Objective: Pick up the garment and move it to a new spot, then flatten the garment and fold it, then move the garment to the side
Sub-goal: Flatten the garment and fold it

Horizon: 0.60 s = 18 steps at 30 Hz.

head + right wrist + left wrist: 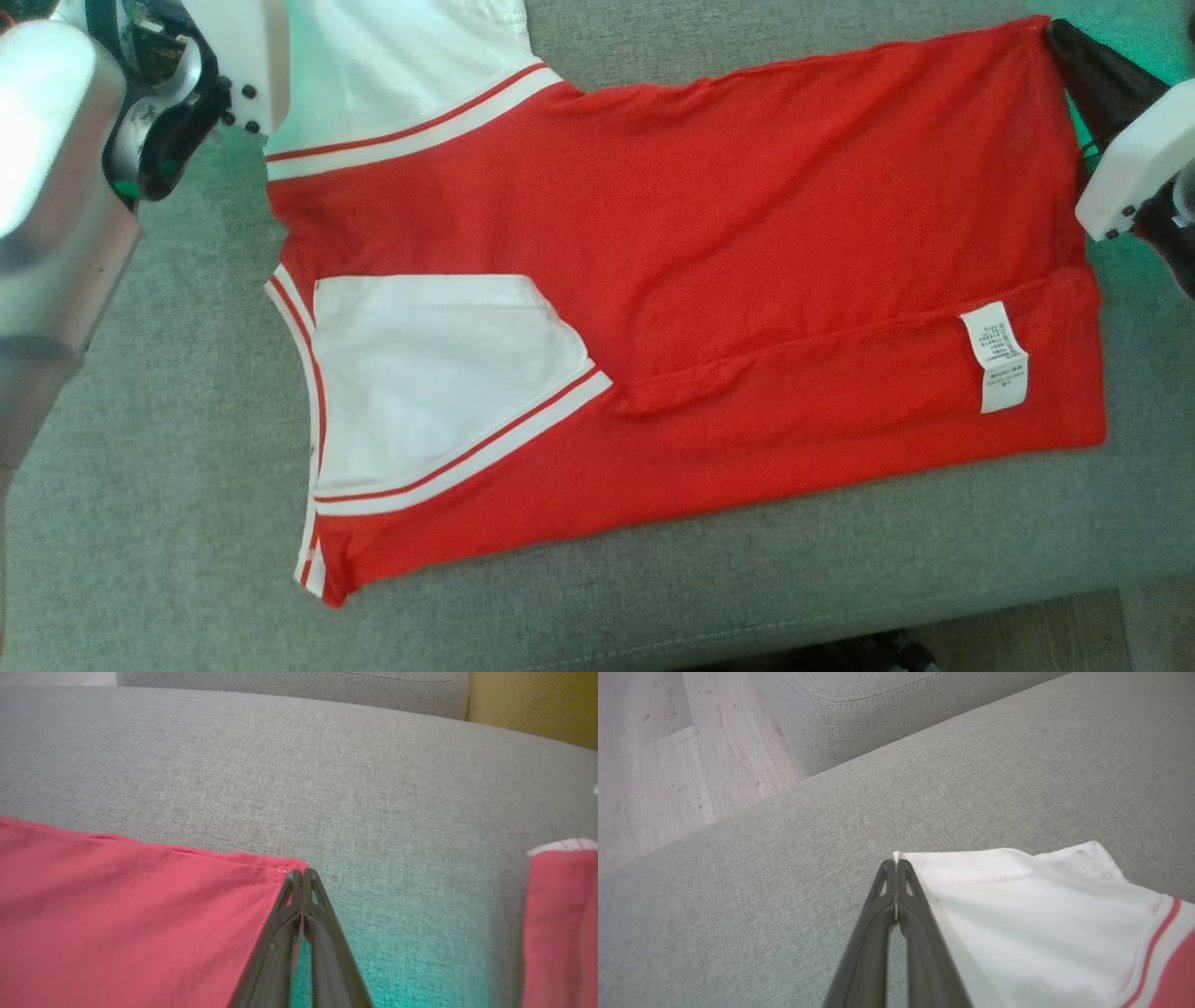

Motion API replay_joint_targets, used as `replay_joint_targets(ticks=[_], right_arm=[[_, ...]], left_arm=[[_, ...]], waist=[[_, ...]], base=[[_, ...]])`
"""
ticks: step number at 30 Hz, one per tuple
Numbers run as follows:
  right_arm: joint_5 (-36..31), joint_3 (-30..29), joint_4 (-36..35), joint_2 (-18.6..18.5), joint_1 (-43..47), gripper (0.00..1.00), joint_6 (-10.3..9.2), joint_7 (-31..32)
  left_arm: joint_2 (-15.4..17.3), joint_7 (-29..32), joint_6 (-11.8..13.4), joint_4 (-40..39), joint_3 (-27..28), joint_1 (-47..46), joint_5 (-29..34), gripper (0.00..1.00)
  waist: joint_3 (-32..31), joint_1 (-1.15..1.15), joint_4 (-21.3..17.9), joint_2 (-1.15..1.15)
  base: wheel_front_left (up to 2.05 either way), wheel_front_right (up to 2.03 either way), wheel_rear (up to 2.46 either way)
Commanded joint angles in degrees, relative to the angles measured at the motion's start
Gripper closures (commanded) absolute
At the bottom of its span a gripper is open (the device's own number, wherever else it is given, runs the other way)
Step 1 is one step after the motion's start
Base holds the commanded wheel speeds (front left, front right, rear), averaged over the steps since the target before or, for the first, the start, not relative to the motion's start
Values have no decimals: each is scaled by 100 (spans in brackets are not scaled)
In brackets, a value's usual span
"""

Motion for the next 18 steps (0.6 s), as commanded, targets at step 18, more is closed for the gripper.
replay_joint_targets(ticks=[18], right_arm=[[871, 480, 11, -641, -295, 100, 37, -1044]], left_arm=[[378, -1220, -231, -172, 407, -498, 248, 100]], waist=[[-358, 0, 169, 0]], base=[[0, 0, 0]])
